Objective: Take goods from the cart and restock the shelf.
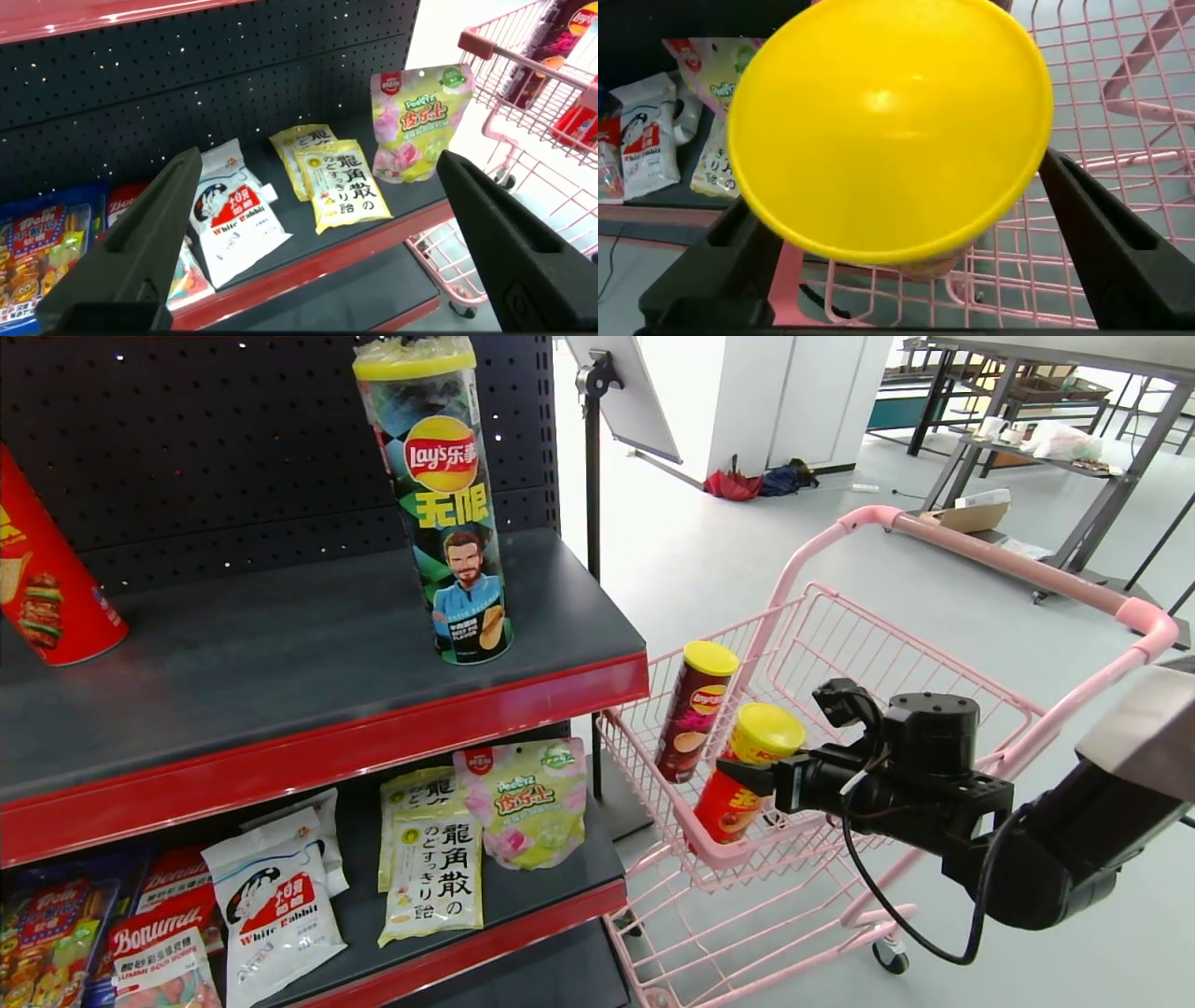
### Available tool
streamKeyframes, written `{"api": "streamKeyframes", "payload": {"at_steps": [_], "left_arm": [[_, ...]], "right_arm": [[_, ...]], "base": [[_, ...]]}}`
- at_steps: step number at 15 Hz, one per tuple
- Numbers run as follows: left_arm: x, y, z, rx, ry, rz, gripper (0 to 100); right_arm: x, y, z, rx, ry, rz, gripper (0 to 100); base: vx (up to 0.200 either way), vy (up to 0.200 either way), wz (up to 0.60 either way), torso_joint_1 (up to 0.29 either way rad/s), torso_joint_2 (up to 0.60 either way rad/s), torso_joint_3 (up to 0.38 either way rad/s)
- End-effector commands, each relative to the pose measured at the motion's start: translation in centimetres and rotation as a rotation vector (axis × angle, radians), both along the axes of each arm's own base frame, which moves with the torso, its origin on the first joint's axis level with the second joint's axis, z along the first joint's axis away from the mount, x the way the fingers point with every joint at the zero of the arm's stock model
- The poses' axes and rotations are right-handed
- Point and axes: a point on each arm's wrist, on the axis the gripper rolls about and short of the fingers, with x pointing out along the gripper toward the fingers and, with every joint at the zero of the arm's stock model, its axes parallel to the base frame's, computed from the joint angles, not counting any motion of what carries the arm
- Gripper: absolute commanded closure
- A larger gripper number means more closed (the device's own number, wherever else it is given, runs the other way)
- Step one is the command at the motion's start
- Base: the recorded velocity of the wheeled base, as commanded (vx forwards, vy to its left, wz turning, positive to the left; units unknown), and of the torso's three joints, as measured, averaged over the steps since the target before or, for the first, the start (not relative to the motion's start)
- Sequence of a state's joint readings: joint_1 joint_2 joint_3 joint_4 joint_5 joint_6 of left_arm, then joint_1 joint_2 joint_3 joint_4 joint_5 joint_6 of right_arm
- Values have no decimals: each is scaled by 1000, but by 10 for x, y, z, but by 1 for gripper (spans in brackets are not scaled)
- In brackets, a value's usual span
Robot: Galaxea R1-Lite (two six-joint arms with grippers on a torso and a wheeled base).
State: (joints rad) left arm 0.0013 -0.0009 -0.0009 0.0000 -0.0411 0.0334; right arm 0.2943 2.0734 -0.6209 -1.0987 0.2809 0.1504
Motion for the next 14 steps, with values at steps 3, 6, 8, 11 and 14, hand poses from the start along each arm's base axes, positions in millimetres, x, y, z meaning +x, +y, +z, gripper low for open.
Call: {"api": "streamKeyframes", "payload": {"at_steps": [3,6,8,11,14], "left_arm": [[0,0,0,-4,0,0,0],[0,0,0,-4,3,0,0],[0,0,0,-4,2,0,0],[0,0,0,-4,2,0,0],[0,0,0,-6,2,0,0]], "right_arm": [[11,2,-8,0,8,-4,0],[15,4,-15,-4,16,-5,0],[17,5,-15,-6,11,-9,100],[17,10,-14,-1,3,3,100],[12,12,0,-1,-49,-7,100]], "base": [[0,0,0,0,0,0],[0,0,0,0,0,0],[0,0,0,0,0,0],[0,0,0,0,0,0],[0,0,0,0,0,0]]}}
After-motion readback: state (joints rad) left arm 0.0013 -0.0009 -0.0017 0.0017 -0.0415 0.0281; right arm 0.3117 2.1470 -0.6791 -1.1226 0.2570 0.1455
